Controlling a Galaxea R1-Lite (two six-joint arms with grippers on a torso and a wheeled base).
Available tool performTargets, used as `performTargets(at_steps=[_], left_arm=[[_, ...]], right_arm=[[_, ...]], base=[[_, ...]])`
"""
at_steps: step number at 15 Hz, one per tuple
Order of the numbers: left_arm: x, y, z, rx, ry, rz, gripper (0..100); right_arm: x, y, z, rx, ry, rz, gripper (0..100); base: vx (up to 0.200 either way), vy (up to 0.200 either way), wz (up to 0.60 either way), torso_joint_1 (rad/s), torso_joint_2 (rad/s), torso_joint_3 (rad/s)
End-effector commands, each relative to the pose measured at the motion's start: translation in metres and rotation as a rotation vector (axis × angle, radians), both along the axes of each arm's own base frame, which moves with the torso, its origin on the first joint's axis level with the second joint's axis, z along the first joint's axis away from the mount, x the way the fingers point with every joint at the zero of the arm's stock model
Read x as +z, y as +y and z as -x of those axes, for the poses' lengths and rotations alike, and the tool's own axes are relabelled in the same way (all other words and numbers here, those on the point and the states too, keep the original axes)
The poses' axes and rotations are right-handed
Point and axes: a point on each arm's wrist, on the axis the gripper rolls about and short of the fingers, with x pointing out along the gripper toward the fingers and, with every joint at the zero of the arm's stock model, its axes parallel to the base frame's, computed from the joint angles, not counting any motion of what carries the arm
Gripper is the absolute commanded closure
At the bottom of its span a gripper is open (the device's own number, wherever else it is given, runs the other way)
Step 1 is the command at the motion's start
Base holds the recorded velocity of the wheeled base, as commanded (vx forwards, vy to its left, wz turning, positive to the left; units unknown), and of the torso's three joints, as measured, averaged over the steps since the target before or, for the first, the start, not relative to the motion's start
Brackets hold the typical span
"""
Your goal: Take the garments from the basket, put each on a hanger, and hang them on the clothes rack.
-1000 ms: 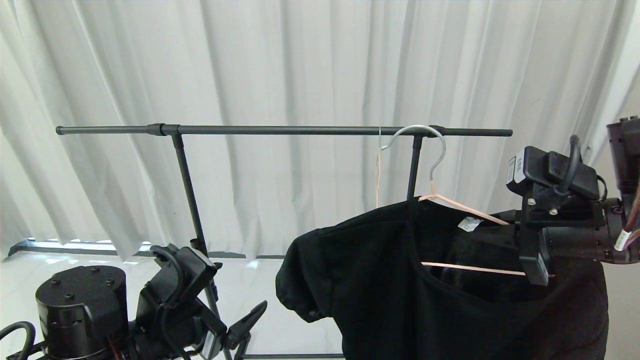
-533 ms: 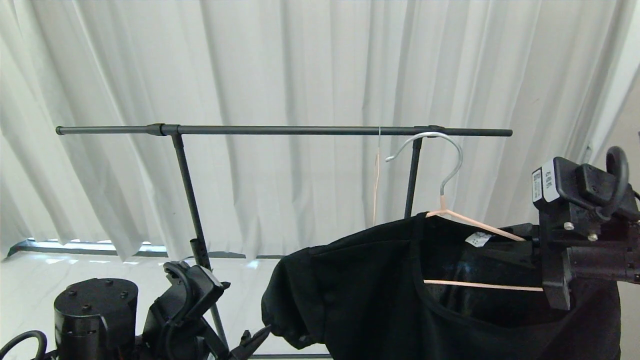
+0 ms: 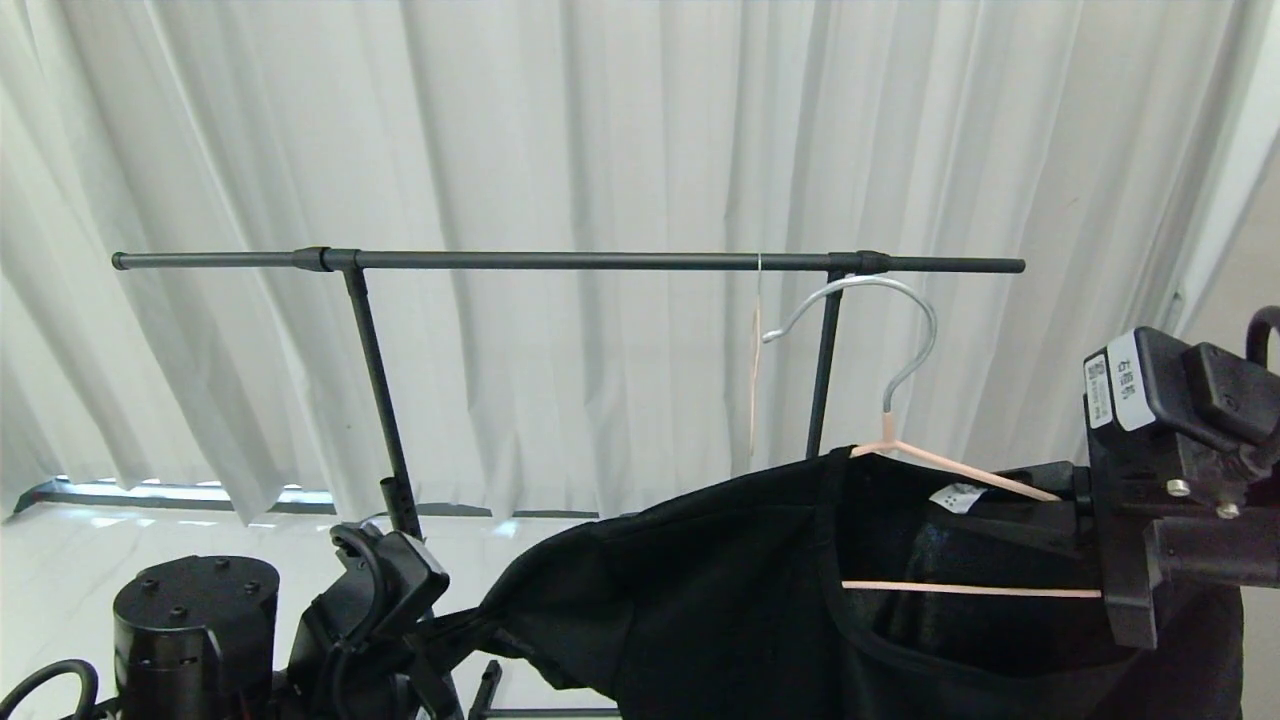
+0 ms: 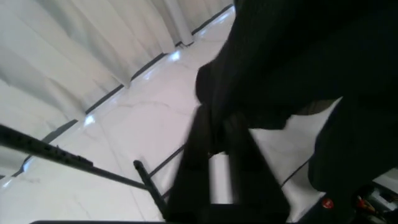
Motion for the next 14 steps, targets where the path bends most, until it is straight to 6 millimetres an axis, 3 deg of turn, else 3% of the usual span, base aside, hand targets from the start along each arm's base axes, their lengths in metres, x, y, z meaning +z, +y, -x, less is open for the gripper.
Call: performTargets(at_steps=[1,5,10,11,14], left_arm=[[-0.001,0.014,-0.005,0.087,0.002,-0.004,100],[0.002,0.054,-0.015,0.32,-0.027,0.004,100],[0.003,0.053,-0.009,0.304,-0.058,0.005,100],[0.005,0.05,-0.006,0.283,-0.07,0.007,0],[0.004,0.047,0.005,0.259,-0.07,0.008,0]], right_arm=[[-0.002,-0.001,0.0,-0.01,0.003,0.006,100],[-0.003,-0.004,-0.001,-0.038,0.003,0.012,100],[-0.004,-0.003,-0.003,-0.086,0.035,-0.002,100],[-0.003,-0.004,-0.003,-0.088,0.036,-0.003,100],[-0.003,-0.004,-0.003,-0.091,0.035,-0.002,100]], base=[[0.0,0.0,0.0,0.0,0.0,0.0],[0.0,0.0,0.0,0.0,0.0,0.0],[0.0,0.0,0.0,0.0,0.0,0.0],[0.0,0.0,0.0,0.0,0.0,0.0],[0.0,0.0,0.0,0.0,0.0,0.0]])
